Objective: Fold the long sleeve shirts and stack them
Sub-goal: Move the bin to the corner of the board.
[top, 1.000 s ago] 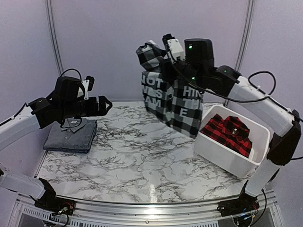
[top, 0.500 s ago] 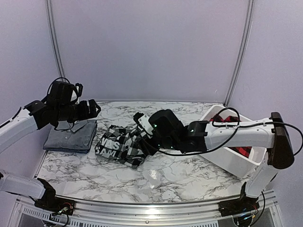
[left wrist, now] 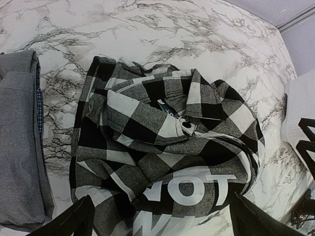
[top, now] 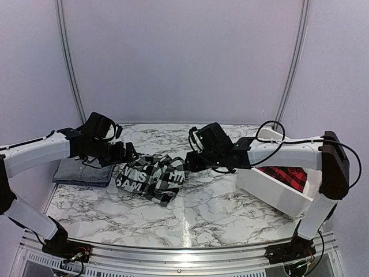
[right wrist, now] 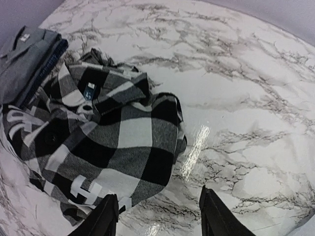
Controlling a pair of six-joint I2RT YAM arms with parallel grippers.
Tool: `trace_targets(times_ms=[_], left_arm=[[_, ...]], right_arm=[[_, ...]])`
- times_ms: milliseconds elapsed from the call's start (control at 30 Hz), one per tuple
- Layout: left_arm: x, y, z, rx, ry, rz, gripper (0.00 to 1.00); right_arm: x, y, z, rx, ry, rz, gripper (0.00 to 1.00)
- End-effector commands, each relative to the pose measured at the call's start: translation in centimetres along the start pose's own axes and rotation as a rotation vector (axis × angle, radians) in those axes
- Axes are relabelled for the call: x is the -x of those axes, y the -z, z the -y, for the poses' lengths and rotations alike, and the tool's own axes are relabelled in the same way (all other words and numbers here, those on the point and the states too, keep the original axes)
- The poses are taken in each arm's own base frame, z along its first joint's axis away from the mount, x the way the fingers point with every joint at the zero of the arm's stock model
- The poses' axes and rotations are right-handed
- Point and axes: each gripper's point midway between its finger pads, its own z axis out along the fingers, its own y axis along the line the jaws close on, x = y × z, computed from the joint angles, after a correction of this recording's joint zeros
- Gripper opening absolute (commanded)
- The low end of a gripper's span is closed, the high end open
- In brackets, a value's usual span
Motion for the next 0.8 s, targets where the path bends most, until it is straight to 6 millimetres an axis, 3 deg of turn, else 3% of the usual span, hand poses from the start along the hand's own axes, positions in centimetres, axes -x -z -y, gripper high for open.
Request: trace_targets(times_ms=[0,200,367,567,767], left_arm=[[-0.6,-1.3,-0.1,-0.016,0.012,-0.016,0.99],[-1.6,-3.4,-0.2,-0.010,0.030,-0.057,0.99],[-2.0,-4.8,1.0,-0.030,0.033,-0.097,0.99],[-1.6,-5.5,2.8,-0.060,0.025,-0.109,0.99],[-1.4,-5.9,3.2,-0.068,0.027,-0.114,0.99]], right_arm=[[-3.0,-1.4,0.2,-0.006,-0.033,-0.114,0.50],[-6.0,-0.7,6.0,-0.102,-0.107,-0.190,0.47],[-6.8,0.3,11.2,-0.161,-0.169,-0.185,0.47],[-5.8,0.2,16.6,-0.242,-0.221,-0.140,0.48],[-4.1,-0.6,21.0,-0.310,-0.272,-0.088,0.48]])
